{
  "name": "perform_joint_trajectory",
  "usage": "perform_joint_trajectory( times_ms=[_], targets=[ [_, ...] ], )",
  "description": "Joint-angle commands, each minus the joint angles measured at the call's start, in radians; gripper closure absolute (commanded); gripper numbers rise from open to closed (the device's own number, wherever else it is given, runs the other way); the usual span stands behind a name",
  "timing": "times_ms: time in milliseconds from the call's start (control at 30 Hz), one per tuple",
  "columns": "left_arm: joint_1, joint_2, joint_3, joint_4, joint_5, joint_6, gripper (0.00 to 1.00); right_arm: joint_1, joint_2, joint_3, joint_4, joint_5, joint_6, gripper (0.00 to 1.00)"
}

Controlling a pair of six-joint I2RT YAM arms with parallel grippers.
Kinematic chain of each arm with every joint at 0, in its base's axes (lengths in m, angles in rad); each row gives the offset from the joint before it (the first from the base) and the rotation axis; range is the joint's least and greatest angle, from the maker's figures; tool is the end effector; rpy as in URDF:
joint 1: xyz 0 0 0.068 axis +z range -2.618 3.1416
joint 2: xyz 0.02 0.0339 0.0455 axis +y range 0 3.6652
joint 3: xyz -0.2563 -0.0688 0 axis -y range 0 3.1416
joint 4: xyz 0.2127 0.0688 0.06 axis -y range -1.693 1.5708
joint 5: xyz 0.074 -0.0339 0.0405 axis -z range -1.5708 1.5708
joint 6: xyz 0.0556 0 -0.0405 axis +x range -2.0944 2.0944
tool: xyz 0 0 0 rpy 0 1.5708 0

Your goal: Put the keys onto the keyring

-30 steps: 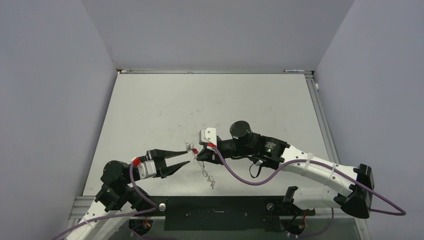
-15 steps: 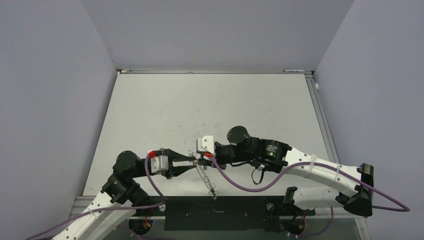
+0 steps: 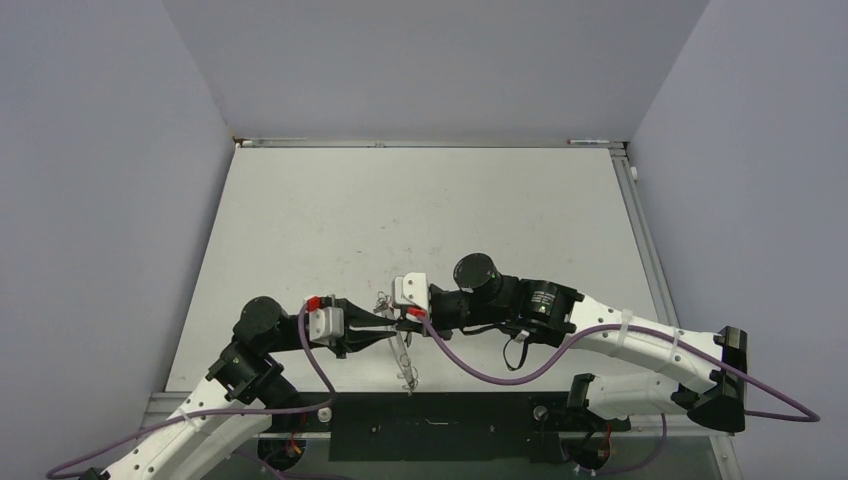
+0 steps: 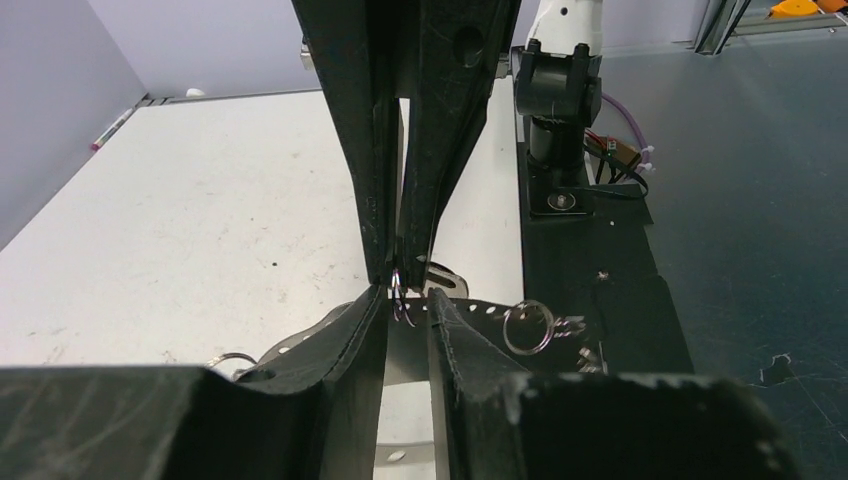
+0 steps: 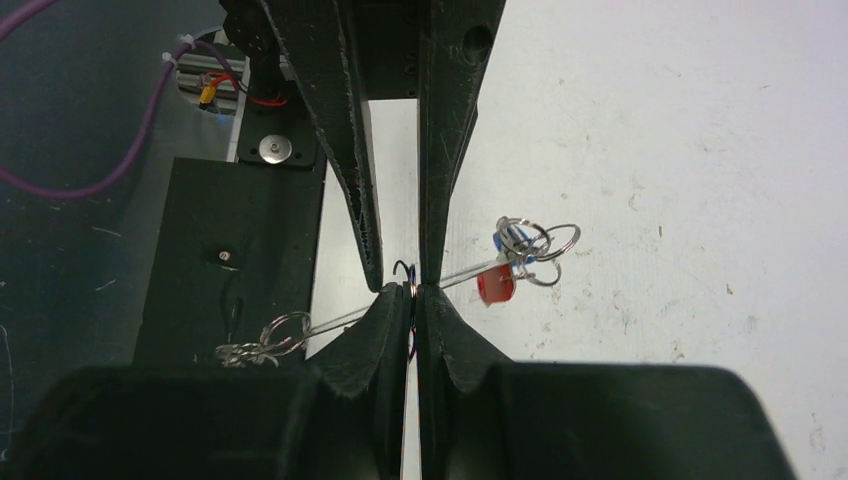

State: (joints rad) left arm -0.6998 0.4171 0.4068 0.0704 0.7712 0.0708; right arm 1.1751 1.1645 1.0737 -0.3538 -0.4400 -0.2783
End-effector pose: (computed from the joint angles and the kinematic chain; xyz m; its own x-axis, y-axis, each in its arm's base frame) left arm 0.0612 -0.1022 0.2820 0.1162 -0.0315 -0.9927 0.9883 0.1029 0.1124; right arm 0.0738 0.2381 0.3359 0.1107 -0.3799 -0.9184 -0.9908 -0.1149 -0.0719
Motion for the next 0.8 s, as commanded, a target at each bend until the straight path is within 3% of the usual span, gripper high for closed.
perform_joint_trajectory(
  times_ms=[0, 100, 333, 433, 500, 633, 767],
  targets=[
    [-0.006, 0.018, 0.030, 0.034, 0.015, -0.022, 0.84, 0.015, -0.034, 0.055, 0.063, -0.012, -0.010, 0.95],
    [-0.006, 0.024, 0.037, 0.029, -0.005, -0.021, 0.99, 0.017, -0.040, 0.054, 0.074, -0.033, -0.007, 0.95],
    [-0.002, -0.012, 0.064, -0.016, -0.025, 0.023, 1.00, 0.016, -0.066, 0.033, 0.144, -0.041, 0.029, 0.93],
    [0.012, -0.048, 0.066, -0.016, -0.050, 0.026, 1.00, 0.015, -0.091, 0.006, 0.201, 0.025, 0.072, 0.56],
    [0.027, -0.071, 0.059, 0.004, -0.061, 0.011, 1.00, 0.010, -0.120, -0.024, 0.257, 0.091, 0.109, 0.44],
    [0.052, -0.105, 0.048, 0.031, -0.073, -0.012, 1.00, -0.043, -0.185, -0.078, 0.344, 0.160, 0.207, 0.41],
    [0.065, -0.122, 0.043, 0.047, -0.088, -0.024, 1.00, -0.127, -0.218, -0.131, 0.435, 0.072, 0.353, 0.42]
  ],
)
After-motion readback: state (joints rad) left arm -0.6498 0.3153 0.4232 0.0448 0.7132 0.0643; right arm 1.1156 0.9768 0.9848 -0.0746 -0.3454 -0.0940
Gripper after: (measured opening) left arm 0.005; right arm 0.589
